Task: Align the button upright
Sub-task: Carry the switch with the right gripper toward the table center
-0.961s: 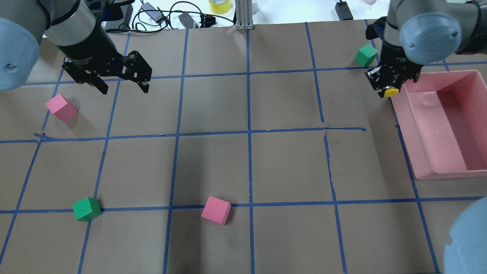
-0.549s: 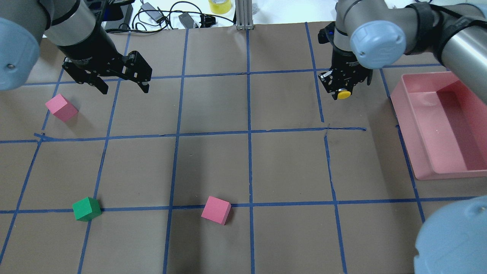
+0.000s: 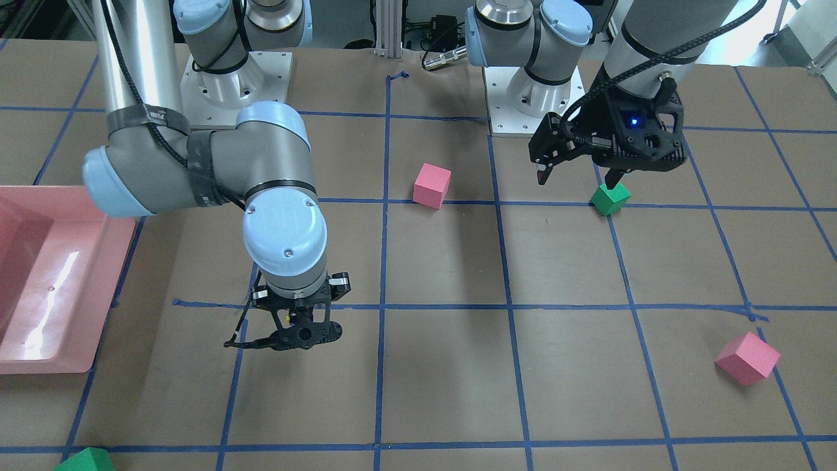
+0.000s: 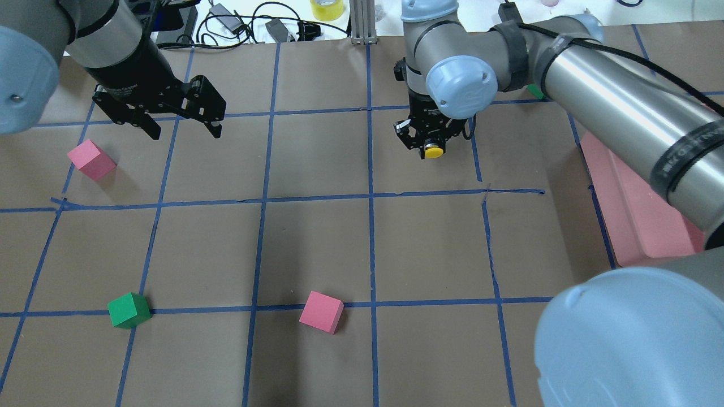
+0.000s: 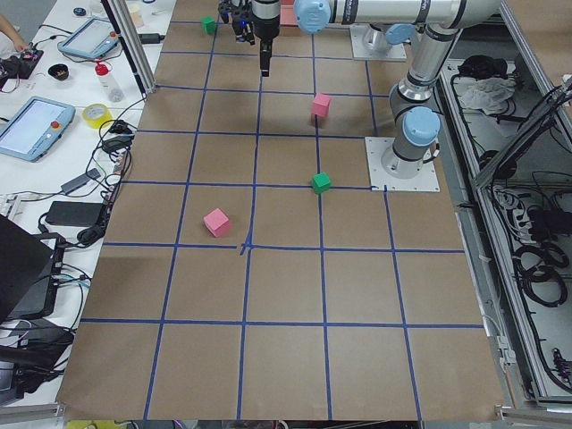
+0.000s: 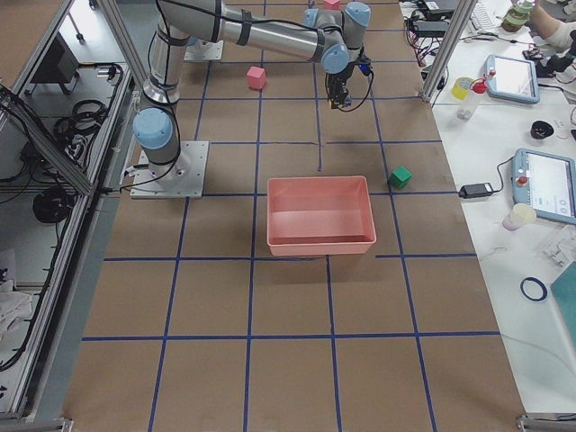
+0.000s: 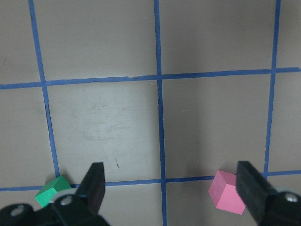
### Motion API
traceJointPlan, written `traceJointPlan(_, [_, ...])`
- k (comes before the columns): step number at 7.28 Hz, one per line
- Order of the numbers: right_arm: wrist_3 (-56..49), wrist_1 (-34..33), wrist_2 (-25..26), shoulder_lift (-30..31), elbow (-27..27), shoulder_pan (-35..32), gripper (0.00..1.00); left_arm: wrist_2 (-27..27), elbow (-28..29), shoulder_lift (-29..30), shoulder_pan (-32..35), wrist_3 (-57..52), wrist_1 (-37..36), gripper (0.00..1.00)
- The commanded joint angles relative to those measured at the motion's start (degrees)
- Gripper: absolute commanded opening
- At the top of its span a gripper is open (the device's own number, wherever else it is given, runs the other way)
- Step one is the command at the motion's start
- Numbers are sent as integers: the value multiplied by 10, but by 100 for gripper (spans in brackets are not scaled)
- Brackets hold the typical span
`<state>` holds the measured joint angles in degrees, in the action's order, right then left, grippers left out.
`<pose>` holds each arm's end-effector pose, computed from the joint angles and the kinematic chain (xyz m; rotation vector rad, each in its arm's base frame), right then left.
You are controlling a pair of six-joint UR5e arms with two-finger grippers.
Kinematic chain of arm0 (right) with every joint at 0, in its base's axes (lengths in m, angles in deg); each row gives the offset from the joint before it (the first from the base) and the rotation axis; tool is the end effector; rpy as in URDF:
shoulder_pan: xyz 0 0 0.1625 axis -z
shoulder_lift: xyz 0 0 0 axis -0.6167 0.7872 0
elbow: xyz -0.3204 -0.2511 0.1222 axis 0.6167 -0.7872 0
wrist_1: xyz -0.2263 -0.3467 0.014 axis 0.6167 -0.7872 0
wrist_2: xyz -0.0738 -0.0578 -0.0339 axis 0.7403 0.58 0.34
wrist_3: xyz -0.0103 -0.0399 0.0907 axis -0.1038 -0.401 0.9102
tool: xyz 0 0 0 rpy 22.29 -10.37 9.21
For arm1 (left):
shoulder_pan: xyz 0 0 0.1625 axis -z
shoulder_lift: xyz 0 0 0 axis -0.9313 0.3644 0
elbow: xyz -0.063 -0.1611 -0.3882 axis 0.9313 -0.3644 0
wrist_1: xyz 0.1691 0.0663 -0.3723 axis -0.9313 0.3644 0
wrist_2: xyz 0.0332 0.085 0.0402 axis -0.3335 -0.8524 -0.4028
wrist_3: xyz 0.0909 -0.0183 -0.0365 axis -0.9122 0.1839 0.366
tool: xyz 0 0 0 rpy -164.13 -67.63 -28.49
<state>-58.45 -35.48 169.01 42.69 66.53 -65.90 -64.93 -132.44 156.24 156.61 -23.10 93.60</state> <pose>0.2840 -0.6145 0.2700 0.3211 -3.0358 -0.2041 -0.1183 -0.5008 0.4881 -0.0509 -3.1162 0.0421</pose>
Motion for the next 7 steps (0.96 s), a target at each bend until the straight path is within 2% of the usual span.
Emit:
traceJointPlan(1, [15, -17, -13, -47, -35, -37, 0, 1, 0, 0, 0, 0, 1, 100])
traceJointPlan(3, [17, -17, -29, -80, -65, -50, 0, 1, 0, 0, 0, 0, 1, 100])
traceJointPlan(5, [44, -22, -67, -102, -81, -55, 0, 1, 0, 0, 0, -1, 0, 100])
traceJointPlan(7, [65, -22, -69, -110, -82, -60, 0, 1, 0, -1, 0, 0, 1, 100])
